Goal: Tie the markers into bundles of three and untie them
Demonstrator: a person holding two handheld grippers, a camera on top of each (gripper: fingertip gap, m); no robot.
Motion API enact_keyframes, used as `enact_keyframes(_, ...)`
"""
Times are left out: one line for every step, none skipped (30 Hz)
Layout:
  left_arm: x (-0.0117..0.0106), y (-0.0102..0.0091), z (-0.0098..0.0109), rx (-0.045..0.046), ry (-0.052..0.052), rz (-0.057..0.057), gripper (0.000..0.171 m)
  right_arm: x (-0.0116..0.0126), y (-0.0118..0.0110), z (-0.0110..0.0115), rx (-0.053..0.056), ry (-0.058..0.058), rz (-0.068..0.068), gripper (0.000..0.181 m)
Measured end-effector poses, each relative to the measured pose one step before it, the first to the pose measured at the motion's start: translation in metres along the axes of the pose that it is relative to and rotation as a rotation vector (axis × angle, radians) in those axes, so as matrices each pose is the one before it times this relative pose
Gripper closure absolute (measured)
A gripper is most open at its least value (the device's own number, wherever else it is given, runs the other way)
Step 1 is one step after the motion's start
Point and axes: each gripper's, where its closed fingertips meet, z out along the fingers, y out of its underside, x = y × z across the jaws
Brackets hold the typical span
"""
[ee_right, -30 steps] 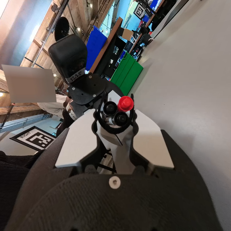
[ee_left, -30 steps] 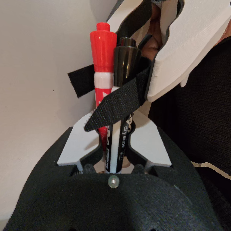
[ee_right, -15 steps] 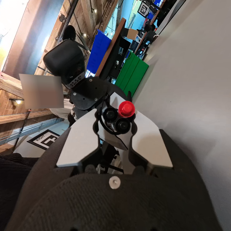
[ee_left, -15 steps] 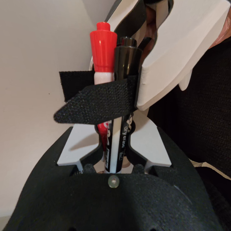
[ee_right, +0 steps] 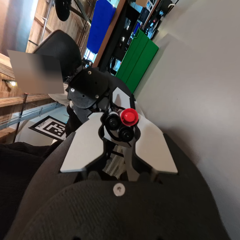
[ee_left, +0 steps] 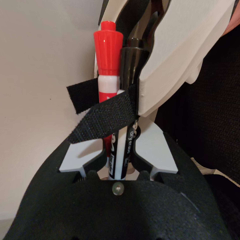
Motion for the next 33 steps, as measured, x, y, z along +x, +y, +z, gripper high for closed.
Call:
enact_keyframes(-0.00038, -0.00009, 0.00023, -0.00278, -0.0062, 0.0033, 0.128, 0.00006, 0.00063, -0.00051, -0.0139, 0.0022, -0.0005, 0.138)
enact_keyframes(-0.00007, -0.00015, 0.00042, -0.0027, -0.0036, 0.0023, 0.129, 0.0, 0.00065, -0.00035, -0.0121, 0.0007, 0.002, 0.138)
enact_keyframes(0.00018, -0.00019, 0.00034, -0.00254, -0.0024, 0.0013, 0.129, -0.0002, 0.00051, -0.00052, -0.0103, -0.0024, 0.0031, 0.138)
enact_keyframes(-0.00025, -0.00034, 0.00038, -0.00206, -0.0051, 0.0018, 0.128, -0.00015, 0.00019, -0.00066, -0.0071, -0.003, 0.0035, 0.138)
enact_keyframes(-0.00034, -0.00031, 0.00041, -0.00284, -0.0055, 0.0012, 0.128, 0.00011, -0.00018, -0.00055, -0.002, -0.0024, 0.0035, 0.138)
enact_keyframes(-0.00016, -0.00008, 0.0005, -0.00465, -0.0045, 0.0009, 0.128, 0.00013, -0.00032, -0.00064, 0.0014, -0.0019, 0.0049, 0.139)
enact_keyframes(-0.0002, 0.0001, 0.00044, -0.00577, -0.0054, 0.0019, 0.128, 0.00012, -0.0001, -0.00034, 0.0008, -0.0017, 0.006, 0.139)
enact_keyframes(-0.00047, 0.00007, 0.00038, -0.00432, -0.0066, 0.0021, 0.128, 0.00011, 0.00002, -0.00036, 0.0011, -0.0007, 0.0036, 0.139)
enact_keyframes(-0.00034, -0.00002, 0.00024, -0.00297, -0.006, 0.0017, 0.128, 0.0002, -0.00019, -0.00034, 0.0024, 0.0006, 0.0019, 0.139)
enact_keyframes(-0.00034, -0.00008, -0.00001, -0.0021, -0.0041, 0.0007, 0.128, -0.00004, -0.00031, -0.00019, 0.0036, -0.0004, 0.0018, 0.139)
enact_keyframes(-0.00011, -0.00018, -0.00013, -0.0006, -0.0025, 0.0004, 0.128, -0.00028, -0.00067, -0.00014, 0.0051, -0.001, 0.0019, 0.138)
enact_keyframes(-0.00015, -0.00001, -0.00009, -0.00079, -0.0023, 0.0006, 0.129, 0.00014, -0.00077, -0.00022, 0.006, 0.0014, 0.0018, 0.138)
enact_keyframes(-0.00003, 0.00025, -0.00015, -0.00107, -0.0015, 0.0007, 0.129, 0.00019, -0.00071, -0.00031, 0.0045, 0.003, 0.0002, 0.138)
enact_keyframes(-0.00001, 0.00022, 0.00003, -0.00089, -0.0005, -0.0003, 0.129, 0.00017, -0.00051, -0.00026, 0.002, 0.0028, -0.002, 0.137)
enact_keyframes(-0.00025, 0.00026, 0.0, -0.00087, -0.0013, 0.0004, 0.129, 0.00033, -0.00035, -0.00024, 0.0, 0.0033, -0.0025, 0.136)
enact_keyframes(0.00004, 0.0001, 0.0001, -0.00028, 0.0001, 0.001, 0.129, 0.00004, -0.00008, -0.00028, -0.0028, 0.0011, -0.0018, 0.136)
enact_keyframes(0.00002, -0.00012, 0.00003, -0.00011, 0.0001, 0.0002, 0.129, -0.00021, -0.00003, -0.00005, -0.0039, -0.0006, -0.0006, 0.136)
enact_keyframes(0.0001, -0.00013, 0.00015, -0.00022, 0.0001, 0.0, 0.129, -0.00001, -0.00027, -0.00023, -0.0024, 0.0006, -0.001, 0.135)
enact_keyframes(0.00028, -0.00005, 0.00016, -0.00084, 0.0005, 0.0013, 0.129, -0.00005, -0.00037, -0.00032, -0.0015, 0.0016, -0.0019, 0.135)
enact_keyframes(0.00009, 0.00009, 0.00018, -0.00182, -0.0006, 0.0017, 0.129, 0.0003, -0.00012, -0.00027, -0.0026, 0.003, -0.0019, 0.135)
enact_keyframes(0.0003, 0.00005, 0.0002, -0.00152, 0.0005, 0.0008, 0.129, 0.00024, 0.00033, -0.00021, -0.0057, 0.0027, -0.0017, 0.135)
enact_keyframes(0.0003, -0.0001, 0.00008, -0.00063, 0.0002, 0.0009, 0.129, 0.00047, 0.00052, -0.00015, -0.0069, 0.0024, -0.0011, 0.136)
enact_keyframes(0.00017, -0.00004, 0.00021, -0.00153, -0.0003, 0.0004, 0.129, 0.00055, 0.00038, -0.0002, -0.007, 0.0026, 0.0008, 0.137)
enact_keyframes(0.0001, 0.0003, 0.00017, -0.00333, -0.0011, 0.0002, 0.129, 0.00022, 0.00061, -0.00018, -0.0075, -0.0001, 0.0026, 0.138)
enact_keyframes(0.00006, -0.00003, 0.00026, -0.0021, -0.0007, 0.0001, 0.129, 0.00011, 0.00031, -0.00022, -0.0064, -0.0016, 0.0023, 0.139)
enact_keyframes(-0.00009, -0.00004, 0.00032, -0.00171, -0.0024, 0.0012, 0.129, 0.00018, 0.0002, -0.00026, -0.0045, 0.0004, 0.0009, 0.139)
enact_keyframes(0.00006, 0.00007, 0.00025, -0.0026, -0.0012, 0.001, 0.129, 0.00014, 0.00034, -0.00039, -0.0051, 0.0002, 0.0007, 0.14)
enact_keyframes(0.00004, 0.00001, 0.00029, -0.00246, -0.002, 0.001, 0.129, 0.00021, 0.0003, -0.00039, -0.0054, -0.0001, 0.0012, 0.14)
enact_keyframes(-0.00008, -0.00007, 0.00023, -0.00201, -0.0029, 0.0016, 0.129, 0.00012, 0.00013, -0.0004, -0.0032, -0.0003, 0.0014, 0.141)
enact_keyframes(0.00016, -0.00012, 0.00021, -0.00269, -0.0015, 0.0012, 0.129, -0.00006, -0.00012, -0.00039, -0.0022, -0.0011, 0.0017, 0.141)
enact_keyframes(0.00009, -0.00001, 0.00024, -0.00221, -0.0023, 0.0021, 0.13, 0.00004, 0.00022, -0.00035, -0.0034, -0.0005, 0.0016, 0.142)
enact_keyframes(0.00016, -0.00013, 0.00009, -0.00189, -0.0024, 0.0028, 0.129, 0.00011, 0.00029, -0.00027, -0.0042, 0.0003, 0.0007, 0.142)
enact_keyframes(0.00002, -0.00024, 0.0001, -0.00098, -0.0025, 0.0015, 0.13, 0.00014, 0.00011, -0.00036, -0.0025, 0.0004, 0.0003, 0.143)
